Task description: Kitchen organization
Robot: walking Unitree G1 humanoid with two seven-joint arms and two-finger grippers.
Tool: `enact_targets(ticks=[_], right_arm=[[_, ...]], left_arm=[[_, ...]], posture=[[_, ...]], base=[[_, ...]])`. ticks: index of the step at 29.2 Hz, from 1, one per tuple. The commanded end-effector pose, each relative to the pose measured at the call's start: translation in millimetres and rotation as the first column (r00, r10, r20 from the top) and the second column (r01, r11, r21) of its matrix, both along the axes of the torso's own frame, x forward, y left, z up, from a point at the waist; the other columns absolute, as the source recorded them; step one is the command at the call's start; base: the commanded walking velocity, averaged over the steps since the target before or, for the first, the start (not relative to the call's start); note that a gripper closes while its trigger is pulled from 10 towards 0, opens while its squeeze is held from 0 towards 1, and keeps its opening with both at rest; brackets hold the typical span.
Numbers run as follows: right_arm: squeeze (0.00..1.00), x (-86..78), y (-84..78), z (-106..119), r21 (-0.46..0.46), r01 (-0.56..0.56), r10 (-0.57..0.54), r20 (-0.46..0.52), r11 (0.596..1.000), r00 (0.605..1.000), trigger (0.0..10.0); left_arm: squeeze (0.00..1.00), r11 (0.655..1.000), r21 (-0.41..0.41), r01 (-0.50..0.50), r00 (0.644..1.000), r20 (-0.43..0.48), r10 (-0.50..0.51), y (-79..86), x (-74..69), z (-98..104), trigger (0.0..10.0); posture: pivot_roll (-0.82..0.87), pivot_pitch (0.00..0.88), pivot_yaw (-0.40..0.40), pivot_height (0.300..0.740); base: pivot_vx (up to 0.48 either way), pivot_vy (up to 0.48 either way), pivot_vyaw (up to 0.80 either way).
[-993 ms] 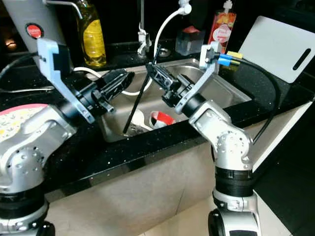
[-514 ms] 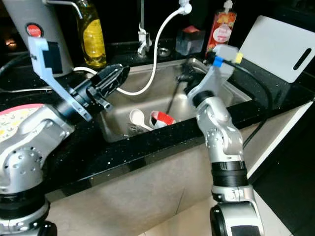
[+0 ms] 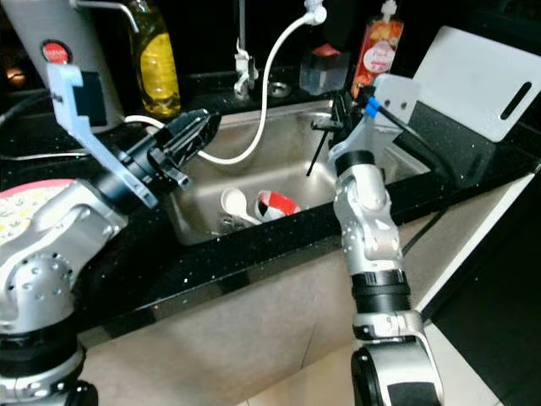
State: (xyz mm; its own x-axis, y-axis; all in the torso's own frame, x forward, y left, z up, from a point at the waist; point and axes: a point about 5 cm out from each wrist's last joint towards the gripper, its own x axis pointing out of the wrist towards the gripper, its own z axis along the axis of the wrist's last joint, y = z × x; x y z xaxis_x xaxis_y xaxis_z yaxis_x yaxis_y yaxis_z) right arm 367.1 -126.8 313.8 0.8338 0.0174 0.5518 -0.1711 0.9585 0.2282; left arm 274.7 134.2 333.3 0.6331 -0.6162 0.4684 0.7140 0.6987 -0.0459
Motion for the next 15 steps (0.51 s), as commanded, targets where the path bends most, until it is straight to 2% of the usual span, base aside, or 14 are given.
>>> enact_targets(ticks=[1, 6, 11, 15], right_arm=[[0.0, 1.2, 5.1, -1.1, 0.001, -0.01, 0.01, 0.002, 1.0, 1.0, 10.0], [0.0, 5.2, 16.5, -14.8, -0.007, -0.056, 0.056, -0.051, 0.998, 0.997, 10.0], [0.0, 9.5, 28.3, -32.3, -0.096, -0.116, 0.102, -0.136, 0.989, 0.985, 10.0], [0.0, 9.5, 29.7, -34.4, -0.107, -0.124, 0.108, -0.144, 0.987, 0.984, 10.0]], left_arm=[[0.0, 1.0, 0.005, 0.006, 1.0, 0.001, -0.006, -1.4, -1.3, -1.2, 10.0], [0.0, 1.0, 0.007, 0.002, 1.0, -0.001, -0.002, -1.4, -1.4, -1.5, 10.0], [0.0, 1.0, 0.008, -0.002, 1.0, -0.004, 0.002, -2.0, -0.7, -2.1, 10.0], [0.0, 1.0, 0.008, -0.002, 1.0, -0.005, 0.002, -2.1, -0.5, -2.2, 10.0]], posture=[[-0.08, 0.11, -0.048, 0.74], [-0.07, 0.11, -0.049, 0.74], [-0.07, 0.111, -0.049, 0.74], [-0.08, 0.111, -0.048, 0.74]], base=[[0.0, 0.0, 0.0], [0.0, 0.0, 0.0], [0.0, 0.0, 0.0], [0.0, 0.0, 0.0]])
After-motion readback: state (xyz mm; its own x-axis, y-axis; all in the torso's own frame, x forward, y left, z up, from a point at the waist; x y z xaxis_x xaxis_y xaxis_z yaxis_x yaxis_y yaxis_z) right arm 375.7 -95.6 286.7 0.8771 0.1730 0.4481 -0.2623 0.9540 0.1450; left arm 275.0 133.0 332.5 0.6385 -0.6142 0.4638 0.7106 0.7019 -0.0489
